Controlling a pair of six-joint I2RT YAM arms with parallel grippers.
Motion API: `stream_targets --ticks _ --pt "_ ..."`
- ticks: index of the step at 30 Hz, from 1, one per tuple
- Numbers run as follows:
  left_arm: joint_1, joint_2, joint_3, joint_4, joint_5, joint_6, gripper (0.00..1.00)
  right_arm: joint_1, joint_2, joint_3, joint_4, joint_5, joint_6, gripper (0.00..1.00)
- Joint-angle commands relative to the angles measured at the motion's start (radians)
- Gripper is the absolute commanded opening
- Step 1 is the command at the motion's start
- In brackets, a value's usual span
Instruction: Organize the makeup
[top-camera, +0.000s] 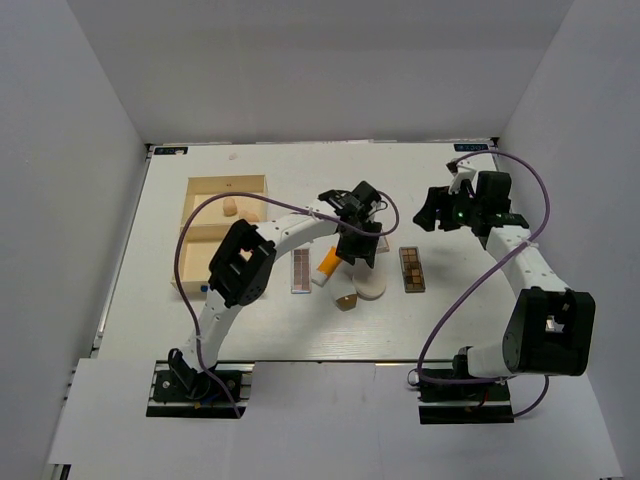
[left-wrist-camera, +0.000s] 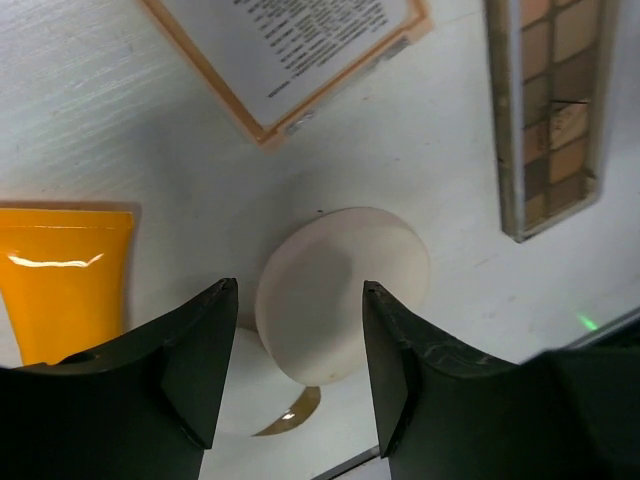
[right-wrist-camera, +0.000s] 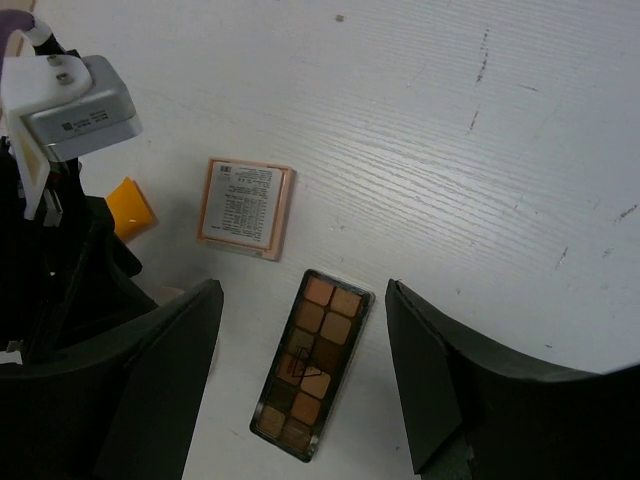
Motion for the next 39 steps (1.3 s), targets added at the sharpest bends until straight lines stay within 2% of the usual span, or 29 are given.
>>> stream_targets --ticks 1,6,9,10,12,13,17,23,31,38,39 --pt "-0.009 -0.012 0.053 -0.091 -0.048 0.028 0.63 -0.025 -0.019 -0.005 0.031 -0.032 0.003 0.72" --pt "-0.029 0.022 0.053 -0.123 -0.027 0.048 0.60 -0.039 -0.013 -0.009 0.032 -0.051 0.003 0.72" --pt "-0.039 0.037 0.052 -0.131 -0.008 0.053 0.52 -0.042 -0.013 -0.014 0.032 -0.060 0.008 0.72" --pt "-0.039 0.039 0.052 -0.131 -0.005 0.054 0.46 -0.045 -0.016 -0.015 0.031 -0.060 0.008 0.72" --pt "-0.049 0.042 0.049 -0.127 0.010 0.056 0.41 -0.047 -0.019 -0.020 0.032 -0.061 0.011 0.72" --pt "-0.049 0.043 0.049 -0.125 0.013 0.057 0.34 -0.048 -0.021 -0.025 0.029 -0.064 0.010 0.72" --pt "-0.049 0.040 0.053 -0.120 0.013 0.051 0.22 -0.048 -0.027 -0.032 0.029 -0.072 0.009 0.72" --pt "-0.023 -0.033 0.053 -0.073 -0.014 -0.010 0.09 -0.048 -0.048 -0.045 0.025 -0.086 -0.010 0.72" --pt "0.129 -0.249 0.011 -0.022 -0.134 -0.081 0.03 -0.050 -0.082 -0.080 0.022 -0.127 -0.037 0.70" --pt "0.330 -0.377 -0.009 0.005 -0.157 -0.084 0.00 -0.048 -0.085 -0.098 0.037 -0.144 -0.035 0.70" --pt "0.351 -0.386 -0.014 0.002 -0.205 -0.088 0.00 -0.048 -0.082 -0.097 0.037 -0.146 -0.037 0.70"
